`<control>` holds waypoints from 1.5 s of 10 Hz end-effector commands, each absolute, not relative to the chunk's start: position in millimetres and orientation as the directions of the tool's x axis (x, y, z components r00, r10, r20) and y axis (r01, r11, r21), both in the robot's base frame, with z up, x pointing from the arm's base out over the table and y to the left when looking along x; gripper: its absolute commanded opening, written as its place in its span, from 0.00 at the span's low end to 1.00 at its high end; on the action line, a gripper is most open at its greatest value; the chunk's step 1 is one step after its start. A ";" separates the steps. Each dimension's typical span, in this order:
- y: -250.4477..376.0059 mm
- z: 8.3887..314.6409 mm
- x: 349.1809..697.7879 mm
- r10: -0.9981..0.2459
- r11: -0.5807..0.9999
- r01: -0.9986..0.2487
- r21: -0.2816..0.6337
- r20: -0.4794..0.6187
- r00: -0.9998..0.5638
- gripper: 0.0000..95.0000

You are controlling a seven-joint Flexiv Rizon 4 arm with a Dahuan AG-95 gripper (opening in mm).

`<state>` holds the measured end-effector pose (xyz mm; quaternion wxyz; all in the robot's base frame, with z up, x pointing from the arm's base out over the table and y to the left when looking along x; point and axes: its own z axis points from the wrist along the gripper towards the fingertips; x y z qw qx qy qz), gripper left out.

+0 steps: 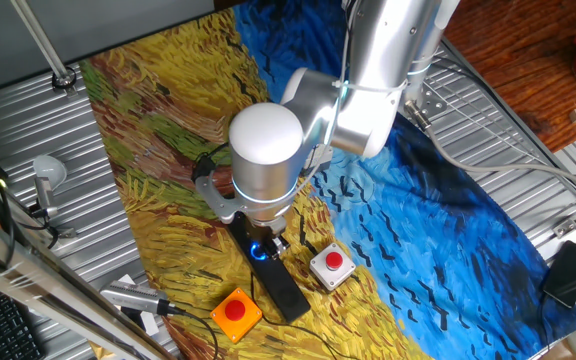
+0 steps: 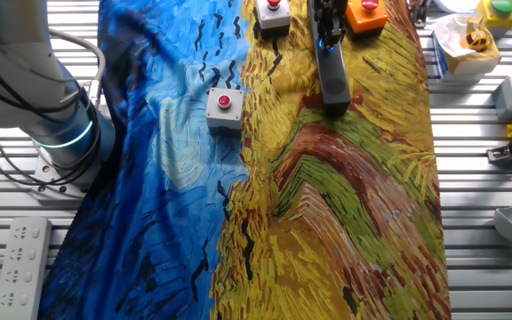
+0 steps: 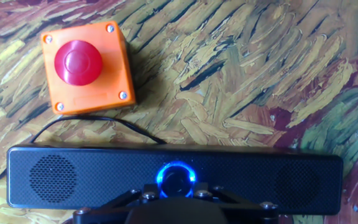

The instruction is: Turn the knob to decrease the volume of the speaker

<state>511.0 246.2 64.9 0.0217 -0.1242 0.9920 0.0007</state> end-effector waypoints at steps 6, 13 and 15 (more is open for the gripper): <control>246.7 63.7 507.5 -0.437 0.899 -0.437 -0.011 -0.041 -0.898 0.00; 246.7 63.8 507.3 -0.590 0.808 -0.589 -0.021 -0.037 -0.807 0.00; 246.7 63.9 507.4 -0.692 0.722 -0.691 -0.033 -0.029 -0.722 0.00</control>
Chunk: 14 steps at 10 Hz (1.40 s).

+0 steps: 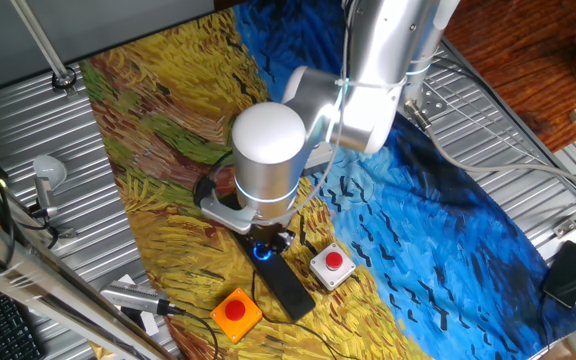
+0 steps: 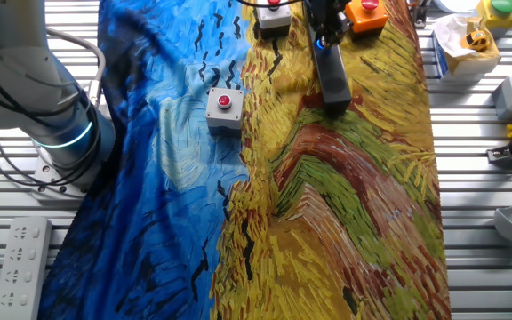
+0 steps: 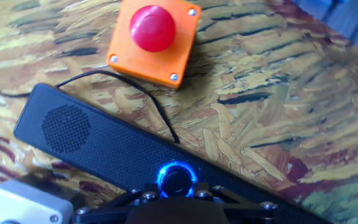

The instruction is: Turn the knob to decrease the volume of the speaker

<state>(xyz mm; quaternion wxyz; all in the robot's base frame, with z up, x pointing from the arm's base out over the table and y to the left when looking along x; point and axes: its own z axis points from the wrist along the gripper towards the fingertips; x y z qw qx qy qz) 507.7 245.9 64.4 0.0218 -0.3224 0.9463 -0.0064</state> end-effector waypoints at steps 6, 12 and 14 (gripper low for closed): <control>246.6 64.8 507.4 -0.856 0.517 -0.855 -0.043 -0.014 -0.516 0.00; 246.0 65.0 507.3 -0.955 0.296 -0.953 -0.061 0.014 -0.298 0.00; 245.9 65.1 507.3 -0.966 0.257 -0.964 -0.065 0.017 -0.258 0.00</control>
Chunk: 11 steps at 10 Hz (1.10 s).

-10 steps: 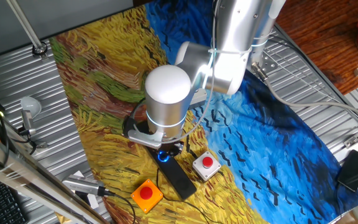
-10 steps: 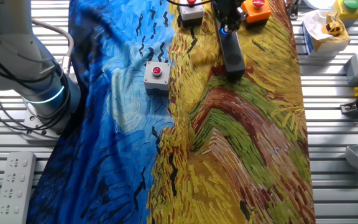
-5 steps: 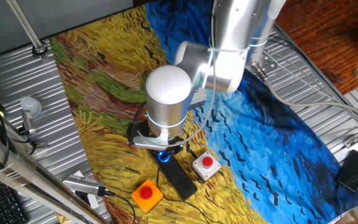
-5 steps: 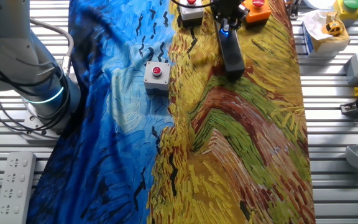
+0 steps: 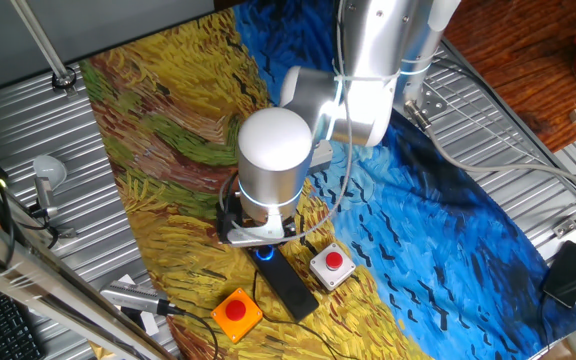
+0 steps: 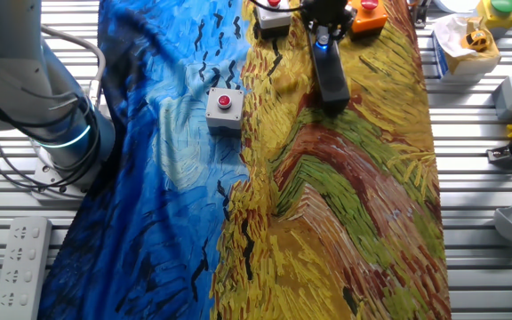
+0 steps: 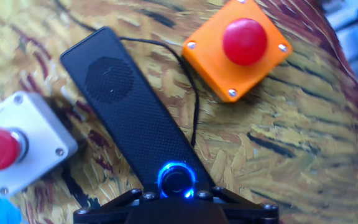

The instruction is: Turn the knob to decrease the volume of the speaker

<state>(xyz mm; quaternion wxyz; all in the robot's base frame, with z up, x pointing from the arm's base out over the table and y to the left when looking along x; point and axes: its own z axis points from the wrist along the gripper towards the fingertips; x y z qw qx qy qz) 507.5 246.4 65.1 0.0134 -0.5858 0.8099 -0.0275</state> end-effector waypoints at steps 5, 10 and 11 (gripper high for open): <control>245.9 65.1 507.3 -0.974 0.225 -0.972 -0.068 0.016 -0.226 0.00; 245.9 65.1 507.2 -0.961 0.277 -0.959 -0.065 0.001 -0.278 0.60; 245.7 65.3 507.2 -0.955 0.295 -0.953 -0.065 0.002 -0.295 0.60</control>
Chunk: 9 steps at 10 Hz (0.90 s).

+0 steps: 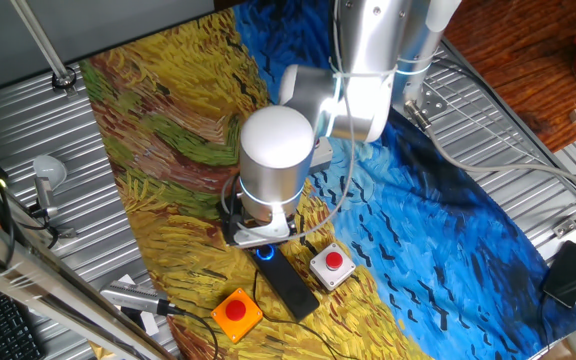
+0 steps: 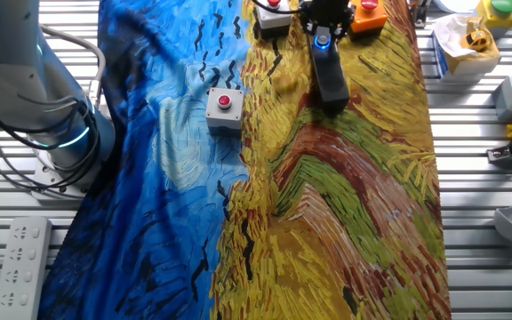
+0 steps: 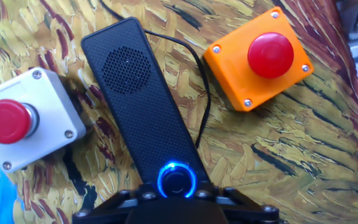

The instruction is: Turn the knob to decrease the volume of the speaker

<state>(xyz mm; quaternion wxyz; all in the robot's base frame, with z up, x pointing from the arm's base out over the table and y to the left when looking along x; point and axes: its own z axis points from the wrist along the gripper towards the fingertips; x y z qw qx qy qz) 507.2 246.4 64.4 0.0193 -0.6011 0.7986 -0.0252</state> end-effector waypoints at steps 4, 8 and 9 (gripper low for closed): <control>240.0 73.6 506.8 -0.791 0.612 -0.790 -0.041 -0.027 -0.611 0.60; 237.7 77.5 515.3 -0.481 0.877 -0.480 -0.030 -0.048 -0.875 0.60; 237.8 78.9 519.6 -0.418 0.909 -0.417 -0.024 -0.051 -0.907 0.60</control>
